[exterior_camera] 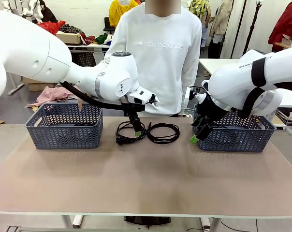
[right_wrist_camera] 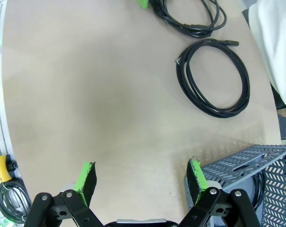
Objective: Organize the cables according to human instructions.
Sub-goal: Pick up a bundle of cables and place it in the basket indicated by the human.
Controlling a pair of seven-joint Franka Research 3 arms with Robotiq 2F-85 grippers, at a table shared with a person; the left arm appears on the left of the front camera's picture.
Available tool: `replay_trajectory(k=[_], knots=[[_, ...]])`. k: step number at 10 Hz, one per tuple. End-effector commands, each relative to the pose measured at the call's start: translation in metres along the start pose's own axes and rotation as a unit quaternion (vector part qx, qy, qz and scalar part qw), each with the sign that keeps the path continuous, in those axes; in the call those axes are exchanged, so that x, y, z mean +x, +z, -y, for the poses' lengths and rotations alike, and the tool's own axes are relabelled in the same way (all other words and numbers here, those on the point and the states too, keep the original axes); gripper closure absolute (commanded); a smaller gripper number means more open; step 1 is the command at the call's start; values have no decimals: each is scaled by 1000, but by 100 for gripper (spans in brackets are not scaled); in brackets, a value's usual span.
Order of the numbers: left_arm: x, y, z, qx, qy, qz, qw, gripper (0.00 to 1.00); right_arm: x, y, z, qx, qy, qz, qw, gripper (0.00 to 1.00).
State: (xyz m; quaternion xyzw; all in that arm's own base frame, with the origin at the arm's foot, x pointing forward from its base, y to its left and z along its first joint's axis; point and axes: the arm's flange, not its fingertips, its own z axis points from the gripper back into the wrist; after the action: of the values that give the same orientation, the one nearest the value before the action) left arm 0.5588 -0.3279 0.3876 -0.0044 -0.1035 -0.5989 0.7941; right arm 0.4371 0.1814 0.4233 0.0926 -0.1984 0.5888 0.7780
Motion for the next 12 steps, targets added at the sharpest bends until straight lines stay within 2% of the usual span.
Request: replay_trajectory(k=[1, 7, 12], knots=[[0, 0, 0, 0, 0, 0, 1000, 0, 1, 1, -1, 0, 5, 1, 1000, 0], [12, -33, -12, 0, -4, -23, 1000, 0, 1, 1, -1, 0, 5, 1, 1000, 0], [19, -58, -25, -31, -5, -40, 999, 0, 1, 1, -1, 0, 5, 1, 1000, 0]])
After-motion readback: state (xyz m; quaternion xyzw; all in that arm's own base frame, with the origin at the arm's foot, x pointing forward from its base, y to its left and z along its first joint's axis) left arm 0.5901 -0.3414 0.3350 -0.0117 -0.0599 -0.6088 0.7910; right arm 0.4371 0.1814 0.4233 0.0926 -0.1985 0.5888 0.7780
